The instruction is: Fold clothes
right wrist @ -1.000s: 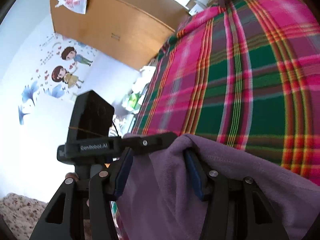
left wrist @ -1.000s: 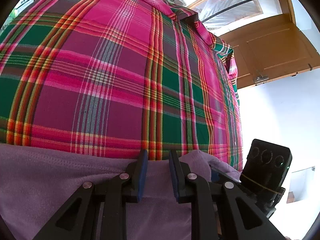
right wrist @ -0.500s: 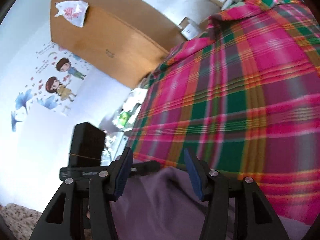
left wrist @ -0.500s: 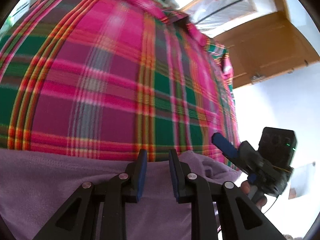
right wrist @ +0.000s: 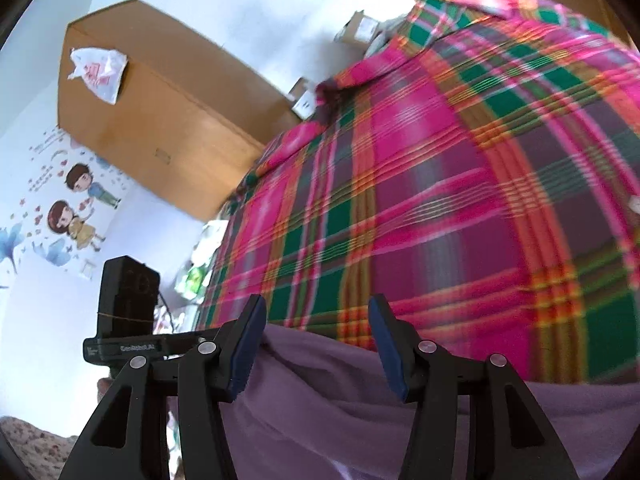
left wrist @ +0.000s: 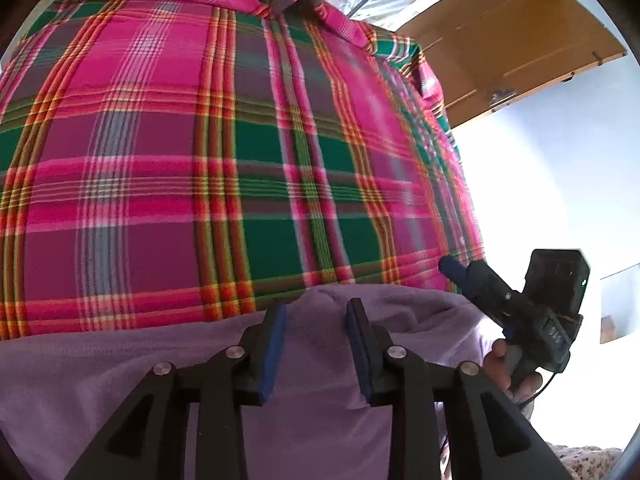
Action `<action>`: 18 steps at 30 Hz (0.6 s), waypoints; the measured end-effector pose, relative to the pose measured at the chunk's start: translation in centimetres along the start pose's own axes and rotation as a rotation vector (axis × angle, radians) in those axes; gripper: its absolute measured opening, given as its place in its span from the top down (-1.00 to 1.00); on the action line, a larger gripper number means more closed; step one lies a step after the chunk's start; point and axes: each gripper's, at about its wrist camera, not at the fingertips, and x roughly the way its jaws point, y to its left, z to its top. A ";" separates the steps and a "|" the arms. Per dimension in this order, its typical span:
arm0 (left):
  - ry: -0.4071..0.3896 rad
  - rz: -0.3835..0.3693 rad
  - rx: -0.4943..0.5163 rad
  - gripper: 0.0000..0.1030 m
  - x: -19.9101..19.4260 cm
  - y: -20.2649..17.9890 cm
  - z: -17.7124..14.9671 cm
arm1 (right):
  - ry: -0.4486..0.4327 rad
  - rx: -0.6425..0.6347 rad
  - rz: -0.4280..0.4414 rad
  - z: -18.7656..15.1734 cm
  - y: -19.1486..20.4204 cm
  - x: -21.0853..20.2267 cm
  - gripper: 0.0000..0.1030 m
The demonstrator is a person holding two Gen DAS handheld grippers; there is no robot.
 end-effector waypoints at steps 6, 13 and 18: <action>-0.032 0.025 0.008 0.86 -0.6 -0.2 0.3 | -0.033 0.047 -0.033 -0.3 -1.7 -1.4 -0.09; -0.137 -0.009 -0.051 0.98 -1.6 0.8 1.4 | -0.045 0.012 -0.066 -0.1 -1.4 -2.2 -0.09; -0.095 0.007 -0.073 0.98 0.1 1.4 1.4 | -0.014 -0.102 -0.133 -0.3 -0.4 -2.5 -0.09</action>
